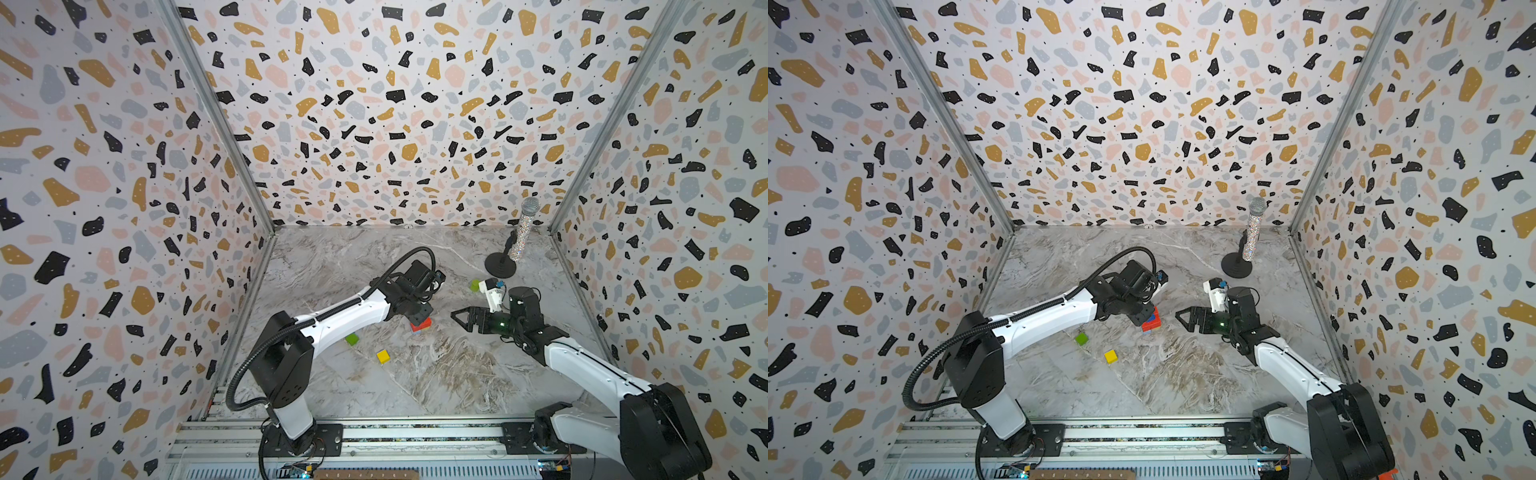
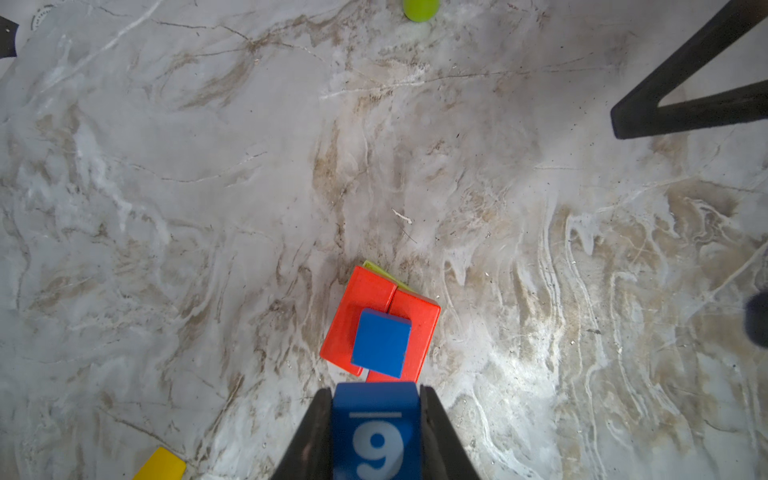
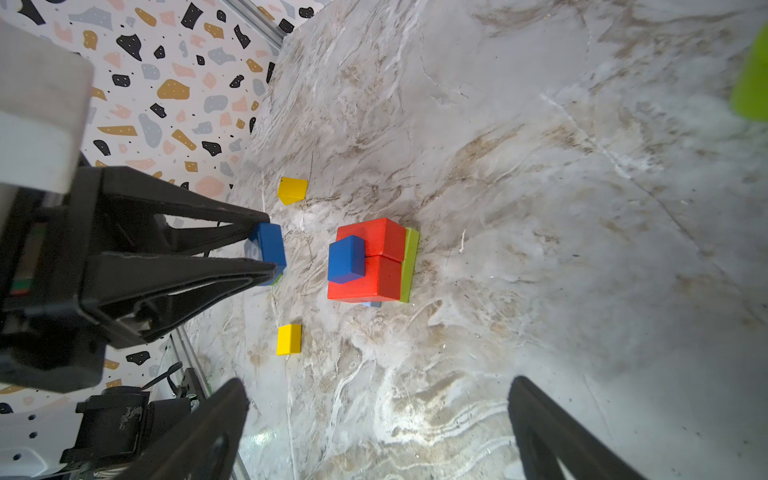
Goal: Build the wood block tower
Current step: 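Carry the blue 9 cube over the red block stack with the left gripper, then lower the blue 9 cube onto the stack beside the plain blue cube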
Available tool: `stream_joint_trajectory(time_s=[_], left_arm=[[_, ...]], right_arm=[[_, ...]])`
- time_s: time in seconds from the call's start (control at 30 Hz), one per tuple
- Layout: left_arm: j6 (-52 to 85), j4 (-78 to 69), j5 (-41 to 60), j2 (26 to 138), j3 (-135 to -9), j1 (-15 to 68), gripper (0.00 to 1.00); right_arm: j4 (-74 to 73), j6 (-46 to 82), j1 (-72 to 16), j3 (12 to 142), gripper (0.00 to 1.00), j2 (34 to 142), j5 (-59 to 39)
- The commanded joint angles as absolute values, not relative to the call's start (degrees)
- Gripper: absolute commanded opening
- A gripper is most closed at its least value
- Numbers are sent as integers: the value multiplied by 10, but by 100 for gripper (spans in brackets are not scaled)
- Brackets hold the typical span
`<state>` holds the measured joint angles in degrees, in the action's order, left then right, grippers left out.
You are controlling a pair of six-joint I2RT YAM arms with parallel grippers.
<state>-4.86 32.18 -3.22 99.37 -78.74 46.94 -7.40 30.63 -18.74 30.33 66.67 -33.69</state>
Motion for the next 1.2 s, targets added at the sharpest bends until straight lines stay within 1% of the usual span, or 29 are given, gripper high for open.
stream_joint_trajectory(time_s=[0.0,0.4,1.17], left_arm=[[-79,329,-23,1005,-801,468,26],[-94,352,-5,1054,-827,468,25],[-101,345,15,1078,-836,445,24]], right_arm=[[-86,306,-185,298,99,662,-344],[-93,306,-183,294,99,666,-352],[-104,307,-183,291,99,678,-363]])
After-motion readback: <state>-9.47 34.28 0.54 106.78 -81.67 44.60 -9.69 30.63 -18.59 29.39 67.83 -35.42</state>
